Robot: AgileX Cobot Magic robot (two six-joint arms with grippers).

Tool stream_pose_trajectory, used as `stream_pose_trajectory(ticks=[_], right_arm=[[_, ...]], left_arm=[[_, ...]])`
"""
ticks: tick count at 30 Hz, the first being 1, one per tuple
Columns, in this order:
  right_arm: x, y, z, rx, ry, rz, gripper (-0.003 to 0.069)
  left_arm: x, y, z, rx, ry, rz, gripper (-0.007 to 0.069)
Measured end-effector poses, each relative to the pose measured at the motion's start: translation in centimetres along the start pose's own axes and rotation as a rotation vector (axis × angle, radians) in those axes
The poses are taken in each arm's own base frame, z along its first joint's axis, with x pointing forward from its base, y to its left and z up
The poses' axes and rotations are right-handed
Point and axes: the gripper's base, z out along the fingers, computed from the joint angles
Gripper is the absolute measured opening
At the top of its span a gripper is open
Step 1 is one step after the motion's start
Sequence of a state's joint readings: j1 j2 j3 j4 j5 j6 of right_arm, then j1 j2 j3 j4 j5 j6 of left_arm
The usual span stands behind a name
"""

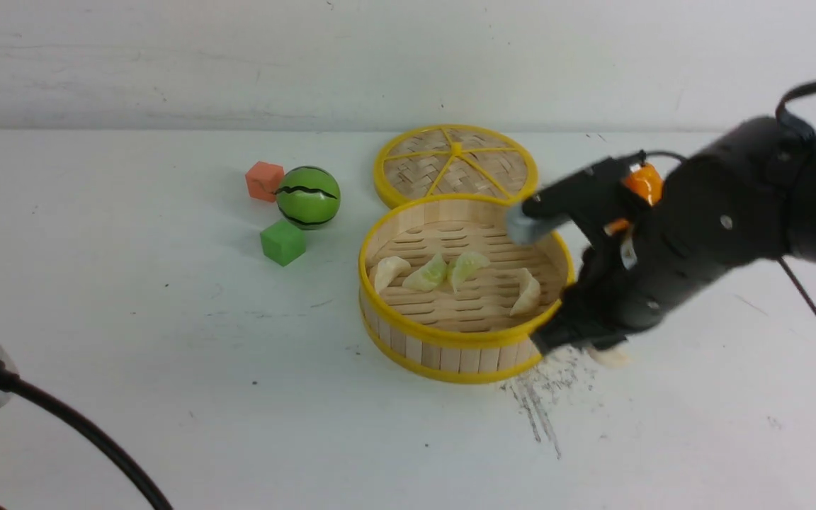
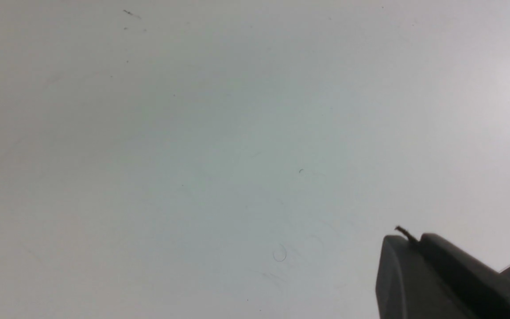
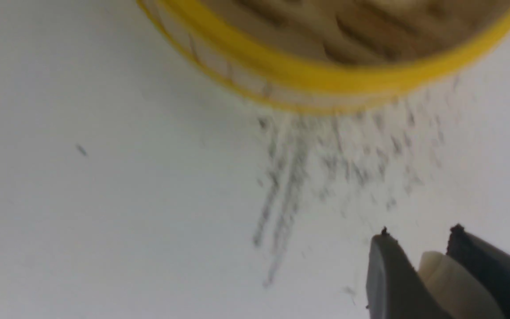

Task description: Put the dumplings into the steamer on the white table.

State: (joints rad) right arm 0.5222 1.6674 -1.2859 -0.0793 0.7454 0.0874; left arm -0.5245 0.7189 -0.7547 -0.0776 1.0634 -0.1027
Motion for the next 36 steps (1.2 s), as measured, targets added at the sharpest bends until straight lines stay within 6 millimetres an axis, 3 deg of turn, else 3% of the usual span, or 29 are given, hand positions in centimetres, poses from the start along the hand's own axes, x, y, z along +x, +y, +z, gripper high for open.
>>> stream_pose_trajectory(ticks=[4, 7, 9, 12, 16, 19, 22, 26, 28, 31, 33, 36], right_arm=[[-3.0, 0.7, 0.7, -0.048, -0.085, 0.043, 0.016], [-5.2, 1.1, 2.8, -0.079, -0.122, 0.078, 0.016], [-5.8, 1.3, 4.1, -0.092, -0.119, 0.095, 0.016], [-6.8, 1.8, 7.8, -0.117, -0.085, 0.126, 0.016], [-6.6, 2.0, 10.5, -0.123, -0.044, 0.141, 0.0168], [-6.2, 2.1, 11.7, -0.122, -0.017, 0.166, 0.0258], [-6.3, 2.1, 11.6, -0.123, -0.02, 0.171, 0.0368], [-7.0, 2.0, 9.7, -0.128, -0.023, 0.168, 0.043], [-7.7, 1.9, 6.9, -0.134, -0.042, 0.149, 0.0428], [-8.5, 1.7, 1.4, -0.142, -0.114, 0.109, 0.0374], [-8.7, 1.4, -3.3, -0.15, -0.192, 0.08, 0.0289], [-8.1, 1.2, -8.6, -0.16, -0.292, 0.062, 0.0184]], left_arm=[[0.0, 0.0, 0.0, 0.0, 0.0, 0.0, 0.0028], [0.0, 0.0, 0.0, 0.0, 0.0, 0.0, 0.0028], [0.0, 0.0, 0.0, 0.001, 0.0, -0.001, 0.003], [0.0, 0.0, 0.0, 0.004, 0.002, -0.002, 0.0036], [0.1, 0.0, 0.0, 0.003, 0.014, -0.002, 0.0037], [0.2, 0.0, 0.0, 0.001, 0.026, -0.002, 0.0039], [0.3, 0.0, 0.0, 0.0, 0.036, -0.002, 0.0039], [0.6, 0.0, -0.4, 0.003, 0.02, -0.001, 0.0043], [1.1, 0.0, -1.4, 0.009, -0.026, 0.002, 0.0048], [2.1, 0.0, -3.1, 0.022, -0.113, 0.008, 0.005], [3.3, 0.1, -4.7, 0.034, -0.2, 0.015, 0.0052], [4.9, 0.2, -6.3, 0.049, -0.309, 0.022, 0.0056]])
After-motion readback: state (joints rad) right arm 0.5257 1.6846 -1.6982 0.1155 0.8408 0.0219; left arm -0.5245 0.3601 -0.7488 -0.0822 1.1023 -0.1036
